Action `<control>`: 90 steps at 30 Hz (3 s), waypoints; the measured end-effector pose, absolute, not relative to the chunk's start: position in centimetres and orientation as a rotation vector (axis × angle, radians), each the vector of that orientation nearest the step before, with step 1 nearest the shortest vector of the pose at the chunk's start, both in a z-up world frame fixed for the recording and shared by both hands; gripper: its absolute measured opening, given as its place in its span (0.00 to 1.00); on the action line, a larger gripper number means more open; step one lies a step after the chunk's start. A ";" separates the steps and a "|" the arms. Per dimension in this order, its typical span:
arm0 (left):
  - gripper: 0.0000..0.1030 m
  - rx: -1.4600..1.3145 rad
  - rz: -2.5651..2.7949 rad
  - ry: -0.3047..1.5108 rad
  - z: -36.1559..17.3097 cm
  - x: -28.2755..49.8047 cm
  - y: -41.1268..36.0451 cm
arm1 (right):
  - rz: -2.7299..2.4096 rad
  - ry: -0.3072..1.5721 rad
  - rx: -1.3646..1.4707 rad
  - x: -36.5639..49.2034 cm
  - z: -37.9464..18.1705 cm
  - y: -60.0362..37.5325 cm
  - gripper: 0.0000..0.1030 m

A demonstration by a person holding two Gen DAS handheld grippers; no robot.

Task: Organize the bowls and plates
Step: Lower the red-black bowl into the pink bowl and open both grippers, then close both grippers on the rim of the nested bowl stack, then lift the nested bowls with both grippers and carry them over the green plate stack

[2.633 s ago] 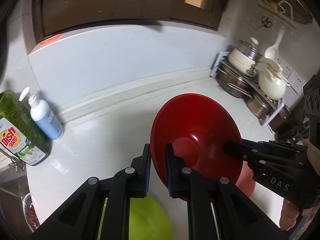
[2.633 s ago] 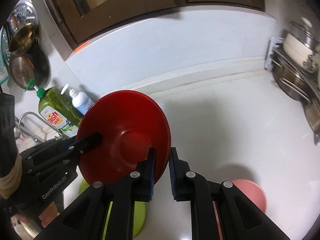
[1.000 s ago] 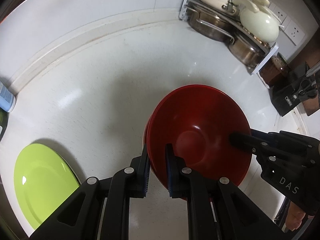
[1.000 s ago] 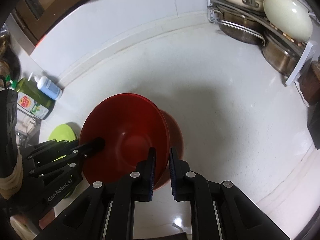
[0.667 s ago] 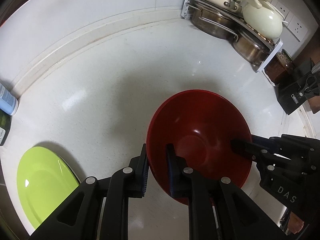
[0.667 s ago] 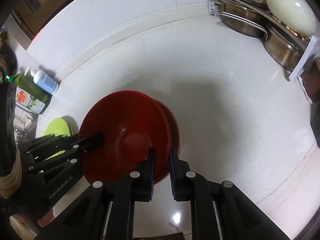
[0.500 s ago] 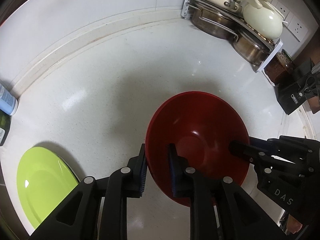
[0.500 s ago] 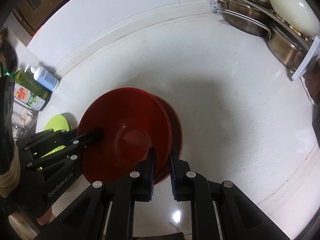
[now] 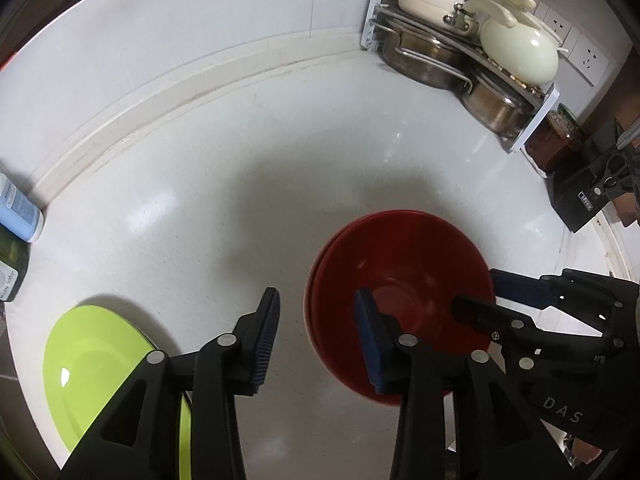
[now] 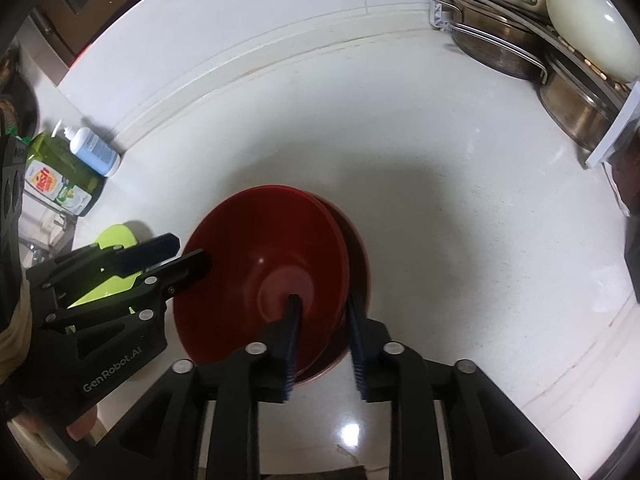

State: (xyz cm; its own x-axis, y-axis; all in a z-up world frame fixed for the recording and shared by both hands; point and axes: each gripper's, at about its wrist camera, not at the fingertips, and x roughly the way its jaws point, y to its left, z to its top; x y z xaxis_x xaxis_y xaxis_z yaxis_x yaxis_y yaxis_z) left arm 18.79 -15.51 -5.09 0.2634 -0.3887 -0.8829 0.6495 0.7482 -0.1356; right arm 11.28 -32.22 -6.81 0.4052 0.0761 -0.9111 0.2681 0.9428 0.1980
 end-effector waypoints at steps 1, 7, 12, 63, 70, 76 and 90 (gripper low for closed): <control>0.42 0.271 -0.713 1.090 -4.8 18.8 -15.4 | -0.122 1.149 0.335 11.2 -6.7 -32.2 0.31; 0.45 0.268 -0.713 1.053 -3.5 18.9 -15.2 | -0.163 1.097 0.297 10.4 -5.3 -32.0 0.41; 0.46 0.268 -0.709 1.042 -3.1 18.8 -15.0 | -0.189 1.062 0.287 10.1 -4.3 -32.0 0.41; 0.25 0.214 -0.666 1.303 -8.6 19.2 -16.8 | -0.255 1.190 0.569 10.8 -10.6 -34.1 0.24; 0.25 0.174 -0.648 1.257 -6.3 18.8 -14.4 | -0.240 1.175 0.555 10.9 -9.3 -33.0 0.24; 0.25 0.130 -0.609 1.197 -4.1 18.7 -11.1 | -0.197 1.143 0.515 11.2 -7.0 -30.9 0.24; 0.25 -0.049 -0.417 1.175 -2.9 19.3 -0.8 | 0.005 1.109 0.383 14.4 -3.1 -23.2 0.24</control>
